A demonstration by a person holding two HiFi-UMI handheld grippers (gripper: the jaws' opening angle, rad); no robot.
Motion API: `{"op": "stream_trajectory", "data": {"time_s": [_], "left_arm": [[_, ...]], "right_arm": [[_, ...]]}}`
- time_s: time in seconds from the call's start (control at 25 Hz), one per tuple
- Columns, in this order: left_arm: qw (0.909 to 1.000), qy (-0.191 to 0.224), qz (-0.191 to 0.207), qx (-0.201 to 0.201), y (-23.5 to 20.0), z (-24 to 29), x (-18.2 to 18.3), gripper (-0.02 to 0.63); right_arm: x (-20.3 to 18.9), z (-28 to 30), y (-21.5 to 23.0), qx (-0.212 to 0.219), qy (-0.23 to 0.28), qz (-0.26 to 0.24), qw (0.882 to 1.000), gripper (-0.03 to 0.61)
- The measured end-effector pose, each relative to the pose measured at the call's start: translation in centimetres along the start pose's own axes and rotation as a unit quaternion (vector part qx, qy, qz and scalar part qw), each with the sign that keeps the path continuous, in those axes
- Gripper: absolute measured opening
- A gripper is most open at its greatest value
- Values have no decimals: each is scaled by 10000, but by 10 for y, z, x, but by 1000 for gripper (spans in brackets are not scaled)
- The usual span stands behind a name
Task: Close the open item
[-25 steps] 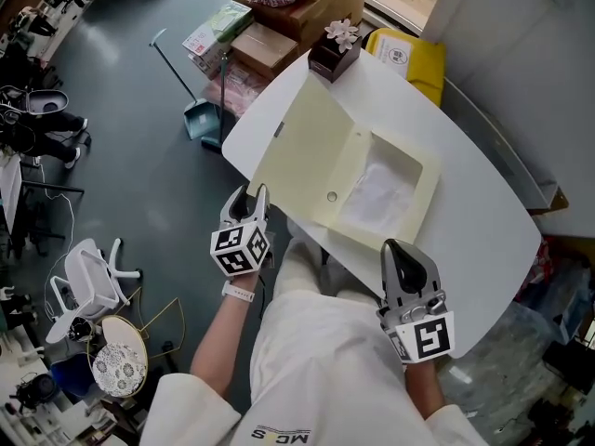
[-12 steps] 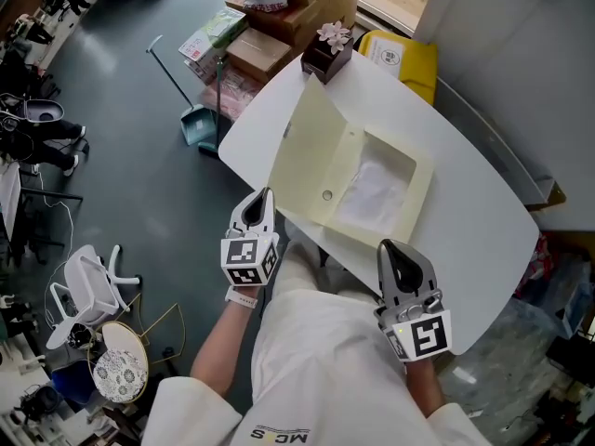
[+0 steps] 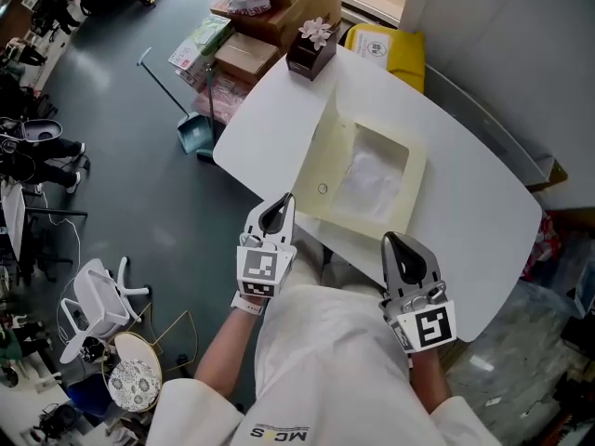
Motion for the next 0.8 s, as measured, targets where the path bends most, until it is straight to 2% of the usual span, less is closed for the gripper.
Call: {"op": "stream_trajectory", "data": {"time_s": [0.12, 0.28, 0.48, 0.8], "left_arm": [[9986, -66, 354, -384, 18, 5, 5, 26], [9921, -287, 778, -945, 37, 13, 7, 26], [9843, -542, 941, -1394, 63, 26, 2, 26], [9611, -985, 1326, -2215, 112, 53, -9, 28]], "right_arm": [[-5, -4, 2, -128, 5, 64, 9999, 14], [-11, -5, 4, -288, -18, 128, 9995, 14], [-14, -13, 15, -488, -22, 194, 9986, 14], [-21, -21, 29, -740, -79, 284, 9968, 14]]}}
Point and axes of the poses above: the fingertips, and each gripper's own axes: z forward along the fingers, y to its right, x out of its top, the point moved 10 cm from there along -z, backward along the fingers, and after that the axes turned 3 degrees about -z, right-handed, at the moved point
